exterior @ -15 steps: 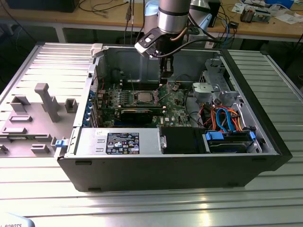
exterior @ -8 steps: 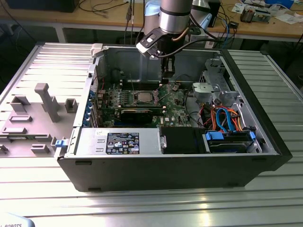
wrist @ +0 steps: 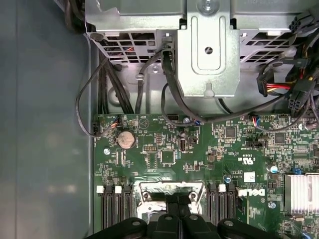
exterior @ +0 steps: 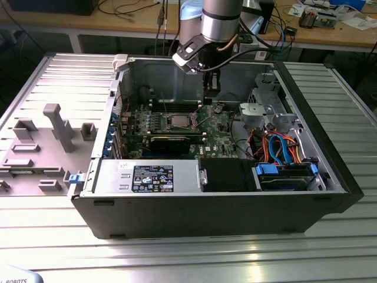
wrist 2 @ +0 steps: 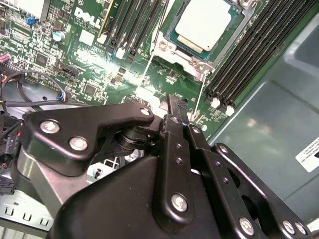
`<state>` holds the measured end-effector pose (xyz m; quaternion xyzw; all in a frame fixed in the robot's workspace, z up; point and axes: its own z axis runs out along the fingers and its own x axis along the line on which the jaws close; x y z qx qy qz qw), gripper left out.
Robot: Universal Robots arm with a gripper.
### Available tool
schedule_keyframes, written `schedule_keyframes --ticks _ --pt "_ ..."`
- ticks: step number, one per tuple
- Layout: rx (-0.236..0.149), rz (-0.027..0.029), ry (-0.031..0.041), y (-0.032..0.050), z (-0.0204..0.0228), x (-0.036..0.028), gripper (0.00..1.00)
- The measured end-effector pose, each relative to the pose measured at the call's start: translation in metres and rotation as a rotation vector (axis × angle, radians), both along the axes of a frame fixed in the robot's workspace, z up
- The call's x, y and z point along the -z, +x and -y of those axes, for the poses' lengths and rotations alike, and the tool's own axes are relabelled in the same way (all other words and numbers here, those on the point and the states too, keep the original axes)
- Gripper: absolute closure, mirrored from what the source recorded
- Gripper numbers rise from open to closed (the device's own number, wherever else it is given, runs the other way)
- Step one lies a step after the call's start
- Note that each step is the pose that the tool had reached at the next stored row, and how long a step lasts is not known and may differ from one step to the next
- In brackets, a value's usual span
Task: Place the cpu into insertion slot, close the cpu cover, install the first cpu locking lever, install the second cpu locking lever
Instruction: 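Close the cpu cover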
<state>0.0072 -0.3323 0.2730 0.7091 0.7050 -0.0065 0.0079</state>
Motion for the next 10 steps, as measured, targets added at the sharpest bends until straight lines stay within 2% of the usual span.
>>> schedule_keyframes --ticks 10 --pt "0.0 0.0 0.0 0.0087 0.0 0.0 0.89"
